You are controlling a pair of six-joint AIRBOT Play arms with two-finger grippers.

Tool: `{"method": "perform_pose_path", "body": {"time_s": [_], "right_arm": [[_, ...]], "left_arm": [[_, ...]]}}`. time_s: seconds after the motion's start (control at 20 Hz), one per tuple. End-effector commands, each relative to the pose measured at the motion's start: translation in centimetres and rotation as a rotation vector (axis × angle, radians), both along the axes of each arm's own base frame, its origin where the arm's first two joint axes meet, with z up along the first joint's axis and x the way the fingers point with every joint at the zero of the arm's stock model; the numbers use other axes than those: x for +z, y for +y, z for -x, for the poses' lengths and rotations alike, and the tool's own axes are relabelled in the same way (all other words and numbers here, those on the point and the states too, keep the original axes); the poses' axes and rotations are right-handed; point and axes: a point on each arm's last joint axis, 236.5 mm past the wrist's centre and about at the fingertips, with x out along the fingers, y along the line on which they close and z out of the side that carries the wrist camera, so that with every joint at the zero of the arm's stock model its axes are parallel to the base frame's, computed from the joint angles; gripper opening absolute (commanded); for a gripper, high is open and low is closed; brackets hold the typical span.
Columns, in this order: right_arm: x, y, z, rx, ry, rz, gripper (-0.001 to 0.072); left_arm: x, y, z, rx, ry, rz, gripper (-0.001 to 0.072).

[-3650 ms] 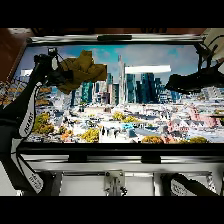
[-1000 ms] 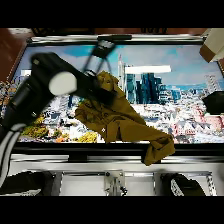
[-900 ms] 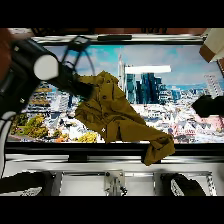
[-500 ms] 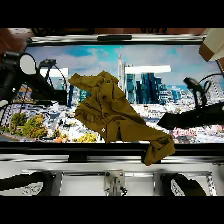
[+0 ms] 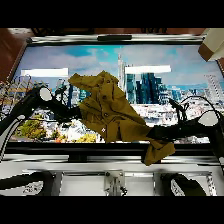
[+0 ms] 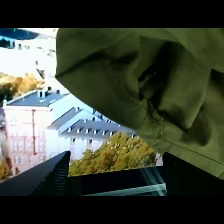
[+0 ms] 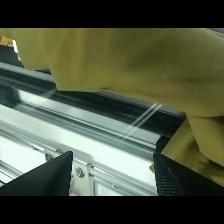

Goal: Fold the shirts.

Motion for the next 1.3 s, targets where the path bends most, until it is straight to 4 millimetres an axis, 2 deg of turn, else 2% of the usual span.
{"method": "perform_pose_path", "body": {"time_s": [0.0,0.25,0.35,0.45,0.5,0.55,0.6,0.65,0.7,0.95,1.25], "right_arm": [[-1.0,0.1,-0.4,-0.051,0.003,-0.006,0.0605],[-2.2,-0.2,-1.2,-0.141,0.006,0.000,0.0605],[-2.7,-0.2,-1.1,-0.152,0.014,0.001,0.0605],[-2.7,-0.3,-1.2,-0.161,0.012,0.006,0.0612],[-2.8,-0.4,-1.3,-0.166,0.012,0.008,0.0612],[-2.9,-0.6,-1.2,-0.169,0.015,0.021,0.0612],[-3.2,-1.0,-1.1,-0.171,0.023,0.039,0.0650],[-3.3,-1.3,-0.9,-0.167,0.030,0.053,0.0653],[-3.4,-1.3,-0.7,-0.162,0.037,0.057,0.0653],[-4.5,-0.9,-0.2,-0.206,0.067,0.038,0.0653],[-6.3,0.1,-0.1,-0.250,0.082,0.028,0.0653]], "left_arm": [[-2.1,-1.1,-0.4,0.053,-0.001,0.052,0.0653],[-2.8,-2.9,-2.8,0.148,-0.041,0.136,0.0652],[-3.1,-3.1,-3.1,0.166,-0.039,0.149,0.0645],[-3.6,-3.1,-3.0,0.167,-0.026,0.145,0.0594],[-3.7,-3.1,-2.9,0.167,-0.023,0.144,0.0592],[-3.8,-3.1,-2.9,0.166,-0.019,0.143,0.0498],[-3.8,-3.1,-2.8,0.165,-0.016,0.143,0.0301],[-3.8,-3.1,-2.7,0.164,-0.014,0.143,0.0143],[-3.8,-3.1,-2.7,0.164,-0.014,0.143,0.0052],[-3.4,-3.1,-2.9,0.119,-0.042,0.144,0.0051],[-1.7,-3.3,-2.7,0.051,-0.086,0.155,0.0052]]}}
